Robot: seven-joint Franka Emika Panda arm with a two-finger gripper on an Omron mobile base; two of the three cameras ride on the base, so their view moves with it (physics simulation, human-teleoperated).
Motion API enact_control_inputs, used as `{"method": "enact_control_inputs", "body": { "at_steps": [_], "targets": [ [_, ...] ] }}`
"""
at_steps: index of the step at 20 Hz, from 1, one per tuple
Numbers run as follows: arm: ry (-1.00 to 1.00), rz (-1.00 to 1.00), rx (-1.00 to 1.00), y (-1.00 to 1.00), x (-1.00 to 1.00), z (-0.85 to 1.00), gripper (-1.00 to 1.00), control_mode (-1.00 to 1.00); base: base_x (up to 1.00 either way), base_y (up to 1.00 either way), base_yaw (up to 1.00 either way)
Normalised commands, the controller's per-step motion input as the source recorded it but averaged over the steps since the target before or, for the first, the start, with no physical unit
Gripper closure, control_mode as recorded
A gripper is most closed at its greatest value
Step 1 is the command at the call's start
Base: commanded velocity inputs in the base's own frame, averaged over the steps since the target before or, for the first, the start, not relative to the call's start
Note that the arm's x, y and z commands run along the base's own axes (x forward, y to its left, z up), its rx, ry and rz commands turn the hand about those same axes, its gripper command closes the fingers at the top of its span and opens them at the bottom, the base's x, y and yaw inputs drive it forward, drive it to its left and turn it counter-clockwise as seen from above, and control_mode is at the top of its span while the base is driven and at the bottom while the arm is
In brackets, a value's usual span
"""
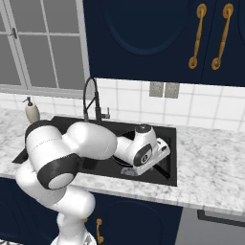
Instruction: Pick the pan and sponge and place them into the sink. Then turn on the water.
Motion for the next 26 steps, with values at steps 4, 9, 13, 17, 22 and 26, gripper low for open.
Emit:
{"method": "enact_control_inputs", "body": {
  "at_steps": [4,9,13,17,22,26],
  "targets": [
    [0.00,0.10,0.00,0.31,0.21,0.00,1.00,-1.00,0.00,0.00,0.00],
    [0.08,0.10,0.00,0.28,0.29,-0.02,1.00,-1.00,0.00,0.00,0.00],
    [0.08,0.09,0.00,0.26,0.29,-0.13,1.00,-1.00,0.00,0.00,0.00],
    [0.13,0.09,0.00,0.16,0.36,-0.10,1.00,-1.00,0.00,0.00,0.00],
    [0.14,0.10,0.00,0.08,0.32,-0.23,1.00,-1.00,0.00,0.00,0.00],
    [0.06,0.11,0.00,0.00,0.25,-0.36,1.00,-1.00,0.00,0.00,0.00]
  ]
}}
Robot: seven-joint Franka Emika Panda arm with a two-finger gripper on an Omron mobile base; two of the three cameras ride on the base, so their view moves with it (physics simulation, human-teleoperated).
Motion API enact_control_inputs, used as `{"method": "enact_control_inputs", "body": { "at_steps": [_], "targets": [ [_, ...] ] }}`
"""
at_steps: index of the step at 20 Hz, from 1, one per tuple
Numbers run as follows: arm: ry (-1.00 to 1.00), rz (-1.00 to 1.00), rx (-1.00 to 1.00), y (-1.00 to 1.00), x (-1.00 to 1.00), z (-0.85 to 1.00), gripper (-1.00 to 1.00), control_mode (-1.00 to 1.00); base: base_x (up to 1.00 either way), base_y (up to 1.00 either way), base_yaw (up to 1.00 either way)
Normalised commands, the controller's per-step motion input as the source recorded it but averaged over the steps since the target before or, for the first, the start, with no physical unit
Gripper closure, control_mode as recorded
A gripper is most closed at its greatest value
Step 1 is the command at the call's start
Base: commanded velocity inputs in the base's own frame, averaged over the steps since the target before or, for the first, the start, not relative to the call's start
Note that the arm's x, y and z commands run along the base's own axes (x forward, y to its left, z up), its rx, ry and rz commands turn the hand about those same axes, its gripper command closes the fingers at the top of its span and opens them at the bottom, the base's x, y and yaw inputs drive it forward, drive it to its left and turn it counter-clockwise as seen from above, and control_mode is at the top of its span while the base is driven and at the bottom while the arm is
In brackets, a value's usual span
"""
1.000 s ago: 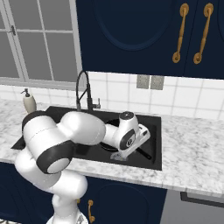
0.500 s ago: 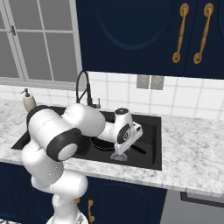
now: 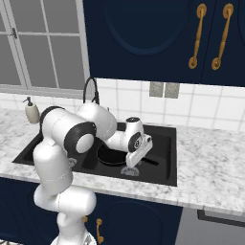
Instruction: Pick the pan and sponge and place them into the sink. Then turn on the water.
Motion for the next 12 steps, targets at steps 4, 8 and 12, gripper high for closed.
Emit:
{"method": "enact_control_inputs", "body": {
  "at_steps": [4,8,12],
  "targets": [
    [0.00,0.12,0.02,0.00,0.22,-0.52,1.00,-1.00,0.00,0.00,0.00],
    [-0.01,0.11,0.05,0.00,0.26,-0.49,1.00,-1.00,0.00,0.00,0.00],
    [0.00,0.08,0.04,0.00,0.27,-0.44,1.00,-1.00,0.00,0.00,0.00]
  ]
}}
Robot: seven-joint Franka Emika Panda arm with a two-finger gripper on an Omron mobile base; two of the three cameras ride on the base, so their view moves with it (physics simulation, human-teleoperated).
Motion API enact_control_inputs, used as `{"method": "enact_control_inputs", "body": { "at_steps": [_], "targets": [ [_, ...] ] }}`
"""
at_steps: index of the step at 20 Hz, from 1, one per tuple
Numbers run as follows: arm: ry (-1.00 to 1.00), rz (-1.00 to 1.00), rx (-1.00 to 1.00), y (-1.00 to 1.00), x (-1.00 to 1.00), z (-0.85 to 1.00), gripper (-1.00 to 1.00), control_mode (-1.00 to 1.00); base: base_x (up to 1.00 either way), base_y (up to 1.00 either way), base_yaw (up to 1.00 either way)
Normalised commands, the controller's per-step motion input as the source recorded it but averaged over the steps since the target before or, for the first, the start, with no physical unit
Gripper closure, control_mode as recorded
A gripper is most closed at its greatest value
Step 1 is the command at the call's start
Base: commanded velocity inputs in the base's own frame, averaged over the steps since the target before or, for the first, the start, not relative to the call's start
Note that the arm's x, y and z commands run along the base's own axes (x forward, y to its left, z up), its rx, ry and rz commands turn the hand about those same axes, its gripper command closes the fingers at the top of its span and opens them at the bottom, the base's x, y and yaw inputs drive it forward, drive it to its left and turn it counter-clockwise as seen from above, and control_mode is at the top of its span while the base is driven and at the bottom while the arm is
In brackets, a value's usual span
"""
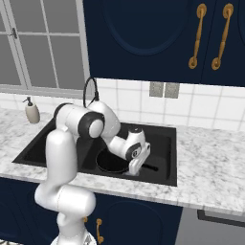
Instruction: Pick the pan and sponge and place them into the sink. Then turn on the water.
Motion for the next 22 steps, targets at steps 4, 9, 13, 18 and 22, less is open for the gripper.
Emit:
{"method": "enact_control_inputs", "body": {
  "at_steps": [4,9,13,18,22],
  "targets": [
    [0.00,0.04,0.03,0.00,0.26,-0.39,1.00,-1.00,0.00,0.00,0.00],
    [0.00,0.02,0.00,0.00,0.24,-0.44,1.00,-1.00,0.00,0.00,0.00],
    [0.00,0.00,0.00,0.00,0.20,-0.40,1.00,-1.00,0.00,0.00,0.00],
    [0.00,0.00,0.00,0.00,0.19,-0.41,1.00,-1.00,0.00,0.00,0.00],
    [0.00,0.00,0.00,0.00,0.16,-0.39,1.00,-1.00,0.00,0.00,0.00]
  ]
}}
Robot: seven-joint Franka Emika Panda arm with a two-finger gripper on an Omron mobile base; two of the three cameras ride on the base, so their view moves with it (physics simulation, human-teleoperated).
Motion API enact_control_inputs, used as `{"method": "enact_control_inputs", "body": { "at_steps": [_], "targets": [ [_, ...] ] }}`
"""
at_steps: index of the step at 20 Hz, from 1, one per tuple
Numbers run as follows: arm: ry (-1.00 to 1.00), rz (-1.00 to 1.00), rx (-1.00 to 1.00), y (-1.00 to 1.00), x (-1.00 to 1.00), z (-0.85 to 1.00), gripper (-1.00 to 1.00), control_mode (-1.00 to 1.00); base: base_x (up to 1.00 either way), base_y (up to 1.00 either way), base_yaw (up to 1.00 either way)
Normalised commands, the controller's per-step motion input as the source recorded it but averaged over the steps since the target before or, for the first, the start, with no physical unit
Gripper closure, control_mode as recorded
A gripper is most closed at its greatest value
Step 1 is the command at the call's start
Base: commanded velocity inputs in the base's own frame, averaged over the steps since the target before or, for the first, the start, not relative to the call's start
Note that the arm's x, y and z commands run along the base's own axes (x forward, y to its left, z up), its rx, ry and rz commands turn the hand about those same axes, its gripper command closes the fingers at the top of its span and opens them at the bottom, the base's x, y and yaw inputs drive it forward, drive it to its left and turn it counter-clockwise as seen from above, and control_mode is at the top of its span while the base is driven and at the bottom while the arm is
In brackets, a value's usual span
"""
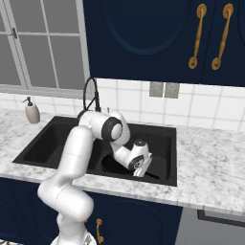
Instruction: Pick the pan and sponge and place them into the sink. Then turn on the water.
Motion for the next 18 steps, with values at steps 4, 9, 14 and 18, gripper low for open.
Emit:
{"method": "enact_control_inputs", "body": {
  "at_steps": [4,9,14,18],
  "targets": [
    [0.00,0.00,0.00,0.00,0.13,-0.35,1.00,-1.00,0.00,0.00,0.00],
    [0.00,0.00,0.00,0.00,0.00,-0.02,-1.00,-1.00,0.00,0.00,0.00],
    [0.00,0.00,0.00,0.00,0.00,0.11,-1.00,-1.00,0.00,0.00,0.00],
    [0.00,-0.01,0.01,0.00,-0.06,0.69,-1.00,-1.00,0.00,0.00,0.00]
  ]
}}
